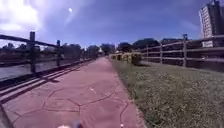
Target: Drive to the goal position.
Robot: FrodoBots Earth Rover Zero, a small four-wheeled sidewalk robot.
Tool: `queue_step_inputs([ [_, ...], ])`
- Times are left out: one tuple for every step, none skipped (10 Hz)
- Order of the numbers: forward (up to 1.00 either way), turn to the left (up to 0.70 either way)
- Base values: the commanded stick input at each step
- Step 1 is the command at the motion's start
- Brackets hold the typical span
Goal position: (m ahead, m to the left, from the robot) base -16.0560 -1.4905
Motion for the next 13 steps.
queue_step_inputs([
  [0.7, 0.0],
  [0.7, 0.0],
  [0.7, 0.0],
  [0.7, 0.0],
  [0.7, 0.0],
  [0.7, 0.0],
  [0.7, 0.0],
  [0.0, 0.0],
  [-0.58, 0.0],
  [-0.7, 0.0],
  [-0.7, 0.0],
  [-0.22, 0.0],
  [0.0, 0.0],
])
